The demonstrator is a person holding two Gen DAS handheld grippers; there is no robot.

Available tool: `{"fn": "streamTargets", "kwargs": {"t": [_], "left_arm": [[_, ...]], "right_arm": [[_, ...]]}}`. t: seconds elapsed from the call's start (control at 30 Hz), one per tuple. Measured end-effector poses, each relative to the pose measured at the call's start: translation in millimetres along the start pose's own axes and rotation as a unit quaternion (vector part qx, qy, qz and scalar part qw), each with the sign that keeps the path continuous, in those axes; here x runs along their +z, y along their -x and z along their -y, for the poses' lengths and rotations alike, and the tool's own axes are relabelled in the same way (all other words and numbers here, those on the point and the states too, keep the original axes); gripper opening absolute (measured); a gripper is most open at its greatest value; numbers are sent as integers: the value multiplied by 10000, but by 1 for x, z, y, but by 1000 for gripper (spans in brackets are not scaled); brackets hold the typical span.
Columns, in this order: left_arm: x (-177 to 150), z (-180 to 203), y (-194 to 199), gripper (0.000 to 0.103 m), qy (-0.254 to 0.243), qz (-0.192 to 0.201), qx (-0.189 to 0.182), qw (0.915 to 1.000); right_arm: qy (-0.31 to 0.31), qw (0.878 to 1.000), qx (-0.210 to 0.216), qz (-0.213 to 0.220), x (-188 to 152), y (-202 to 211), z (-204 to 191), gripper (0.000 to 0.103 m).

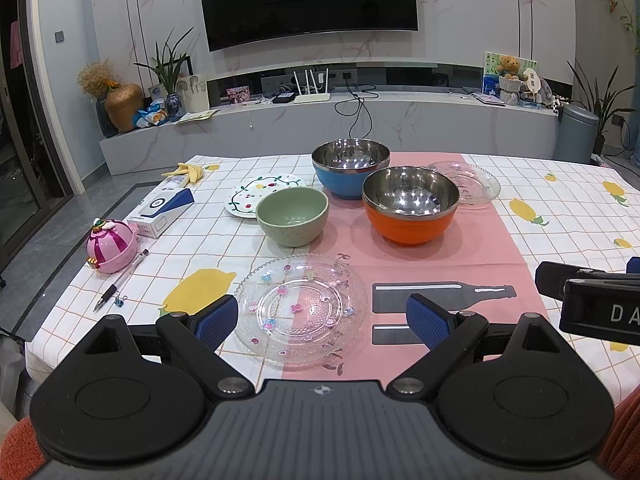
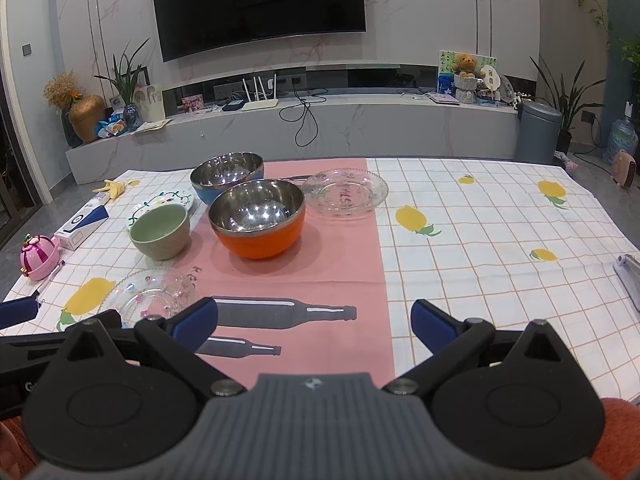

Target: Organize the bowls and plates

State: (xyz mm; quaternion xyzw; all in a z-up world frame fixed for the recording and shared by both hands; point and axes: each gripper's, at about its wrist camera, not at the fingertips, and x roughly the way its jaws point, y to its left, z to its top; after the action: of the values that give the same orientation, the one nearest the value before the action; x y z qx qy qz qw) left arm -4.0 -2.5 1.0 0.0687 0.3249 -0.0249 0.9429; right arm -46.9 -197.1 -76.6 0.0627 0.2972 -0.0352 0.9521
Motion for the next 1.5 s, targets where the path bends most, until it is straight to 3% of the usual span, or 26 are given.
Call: {"fn": "streamTargets", "kwargs": {"t": [1.5], "left_arm": [[0, 2, 0, 103, 17, -11, -28, 10000]], "right_arm": [[17, 10000, -32, -62, -3, -3, -1, 100]]}}
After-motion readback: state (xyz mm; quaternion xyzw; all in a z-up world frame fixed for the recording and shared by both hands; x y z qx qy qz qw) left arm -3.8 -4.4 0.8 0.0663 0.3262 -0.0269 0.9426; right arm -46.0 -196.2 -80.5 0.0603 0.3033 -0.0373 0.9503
